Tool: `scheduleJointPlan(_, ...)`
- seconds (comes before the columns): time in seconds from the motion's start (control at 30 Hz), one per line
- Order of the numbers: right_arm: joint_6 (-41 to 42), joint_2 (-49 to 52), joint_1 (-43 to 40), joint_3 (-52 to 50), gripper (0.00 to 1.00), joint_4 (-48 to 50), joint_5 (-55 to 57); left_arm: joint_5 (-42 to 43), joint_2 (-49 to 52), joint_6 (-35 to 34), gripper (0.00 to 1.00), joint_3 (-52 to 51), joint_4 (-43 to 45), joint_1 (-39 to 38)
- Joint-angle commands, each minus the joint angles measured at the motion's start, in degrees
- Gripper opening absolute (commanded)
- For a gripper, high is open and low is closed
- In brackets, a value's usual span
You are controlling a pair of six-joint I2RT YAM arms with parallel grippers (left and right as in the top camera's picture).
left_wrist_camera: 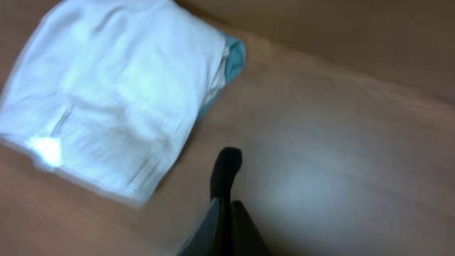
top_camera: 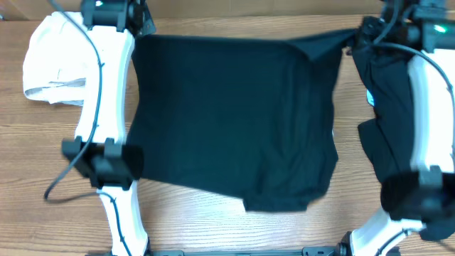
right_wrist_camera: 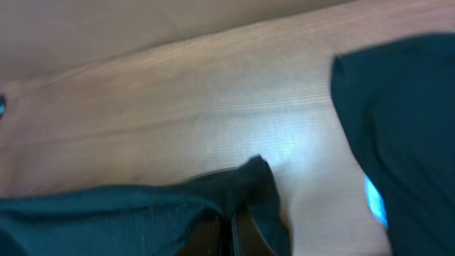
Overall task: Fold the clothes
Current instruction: 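Lift the shirt with both grippers and shake it out flat, then lay the stretched shirt down on the table with both grippers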
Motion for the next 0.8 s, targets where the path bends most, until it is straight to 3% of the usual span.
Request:
scheduleJointPlan(0.0,0.70,4.72,-0.33,0.33,0.04,5.62,-0.09,-0.94,5.70,0.04,0.04,-0.02,5.09,1.81)
scheduleJointPlan(0.17,1.33,9.31,-0.33,0.33,0.04,12.26,-0.33,3.10,11.52,1.97,0.04,-0.02,12.50,1.92)
scheduleJointPlan(0.33,1.29,9.29,-0.33,0.52,0.04,10.27,-1.70,6.43,11.65,4.13,0.04,0.02,14.29,1.92)
scheduleJointPlan(0.77,1.31,9.11,-0.39,0.52,0.04,-16.06,-2.49,6.84,10.88,8.50,0.04,0.04,-4.96,2.08)
